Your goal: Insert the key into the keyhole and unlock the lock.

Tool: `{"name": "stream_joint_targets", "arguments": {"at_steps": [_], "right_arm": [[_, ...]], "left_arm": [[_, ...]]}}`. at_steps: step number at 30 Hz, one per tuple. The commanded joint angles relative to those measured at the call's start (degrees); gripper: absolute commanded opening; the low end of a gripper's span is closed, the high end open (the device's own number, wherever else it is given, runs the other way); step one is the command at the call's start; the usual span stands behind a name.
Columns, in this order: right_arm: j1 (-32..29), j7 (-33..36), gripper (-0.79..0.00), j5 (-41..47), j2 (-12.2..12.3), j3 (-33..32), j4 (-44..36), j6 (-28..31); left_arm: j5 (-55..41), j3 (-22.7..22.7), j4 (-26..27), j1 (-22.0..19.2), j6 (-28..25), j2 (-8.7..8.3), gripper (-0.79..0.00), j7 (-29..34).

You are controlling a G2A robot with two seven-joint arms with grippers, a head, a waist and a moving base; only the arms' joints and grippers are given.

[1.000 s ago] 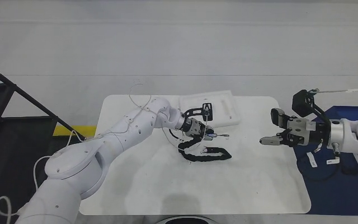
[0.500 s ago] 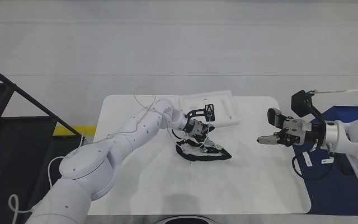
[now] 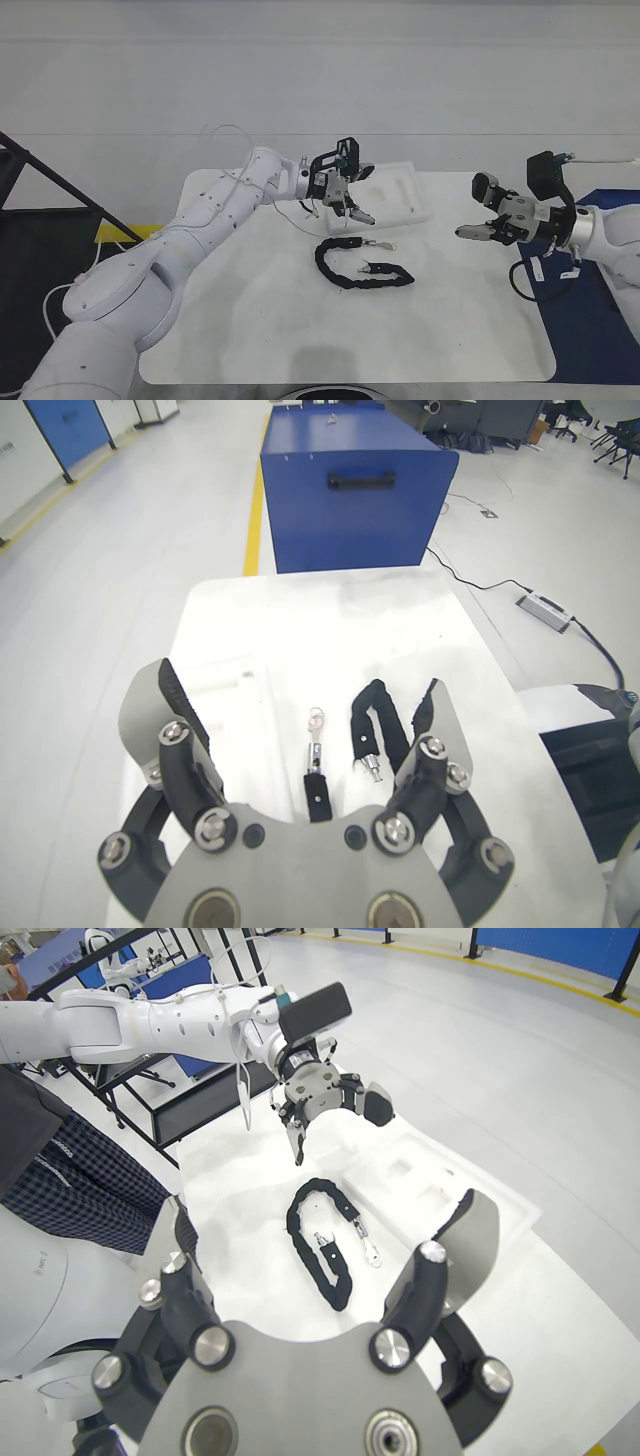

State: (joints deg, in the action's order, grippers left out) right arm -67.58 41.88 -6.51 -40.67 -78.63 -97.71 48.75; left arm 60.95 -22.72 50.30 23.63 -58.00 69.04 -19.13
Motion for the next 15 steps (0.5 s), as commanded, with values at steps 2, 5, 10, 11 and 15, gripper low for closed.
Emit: {"name": "stream_joint_targets", "arguments": {"at_steps": [2,5,10,11,15], "right_arm": [[2.5,-2.9,0.000,-2.5,-0.6,1.7,2.0,1.3],[5.5,-5.0,0.000,-4.7,-1.3,3.5,4.1,2.6],[10.3,-5.7,0.000,-7.9,-2.2,6.4,8.1,5.0],[11.2,-5.5,0.000,-8.3,-2.3,7.0,8.9,5.7],[14.8,-4.2,0.000,-8.6,-2.8,9.0,12.0,8.7]], "left_arm": [[5.4,-3.7,2.4,0.6,0.0,-3.04,0.000,-4.7],[10.2,-7.1,5.7,1.3,0.0,-5.97,0.000,-5.3],[13.1,-12.0,13.6,2.9,0.0,-10.66,0.000,-5.1],[13.1,-12.9,14.9,3.2,0.0,-11.63,0.000,-5.1],[12.1,-16.2,19.2,4.6,0.0,-15.54,0.000,-3.8]]}}
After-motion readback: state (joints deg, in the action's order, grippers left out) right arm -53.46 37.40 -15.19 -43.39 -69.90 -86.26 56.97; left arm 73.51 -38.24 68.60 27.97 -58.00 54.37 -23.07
